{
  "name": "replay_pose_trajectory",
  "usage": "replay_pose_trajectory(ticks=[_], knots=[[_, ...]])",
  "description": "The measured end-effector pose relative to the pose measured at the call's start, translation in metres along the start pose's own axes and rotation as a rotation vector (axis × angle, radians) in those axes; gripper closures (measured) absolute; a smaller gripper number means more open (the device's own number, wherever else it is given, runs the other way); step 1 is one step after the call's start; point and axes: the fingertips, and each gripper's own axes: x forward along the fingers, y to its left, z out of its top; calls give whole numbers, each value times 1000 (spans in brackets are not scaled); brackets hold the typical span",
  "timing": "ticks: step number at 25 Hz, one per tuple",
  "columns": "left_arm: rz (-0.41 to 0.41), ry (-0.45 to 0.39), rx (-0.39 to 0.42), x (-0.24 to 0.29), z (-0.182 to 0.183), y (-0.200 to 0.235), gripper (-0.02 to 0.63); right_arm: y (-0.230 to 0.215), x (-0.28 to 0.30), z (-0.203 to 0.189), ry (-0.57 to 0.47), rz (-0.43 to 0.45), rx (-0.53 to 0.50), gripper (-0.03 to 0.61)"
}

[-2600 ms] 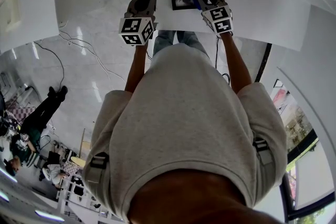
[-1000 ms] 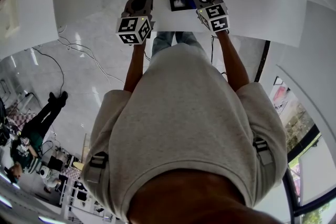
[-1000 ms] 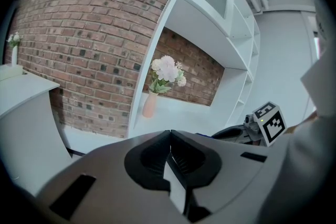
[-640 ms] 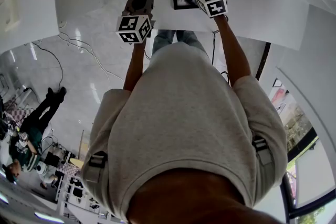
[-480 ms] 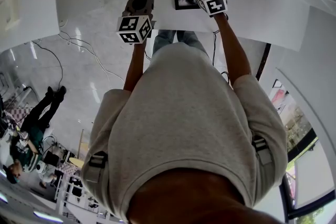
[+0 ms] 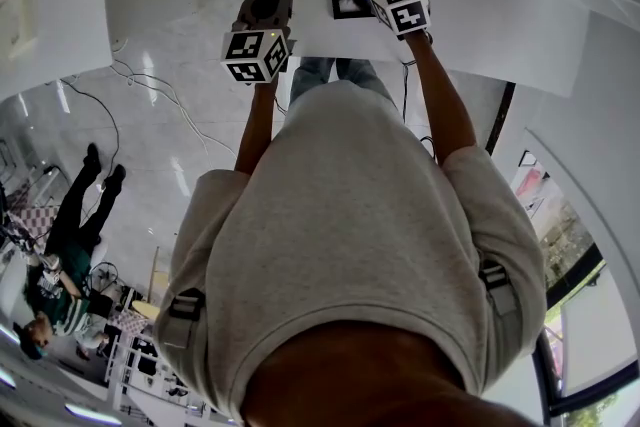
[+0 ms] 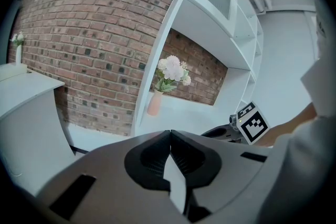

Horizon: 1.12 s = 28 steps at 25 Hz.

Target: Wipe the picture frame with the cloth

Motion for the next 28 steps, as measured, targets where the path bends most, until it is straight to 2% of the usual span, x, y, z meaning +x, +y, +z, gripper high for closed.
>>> replay_pose_trajectory(ticks=[28], knots=[[-22, -2, -4, 9, -1, -13, 598, 44, -43, -52, 55, 47, 28, 512]])
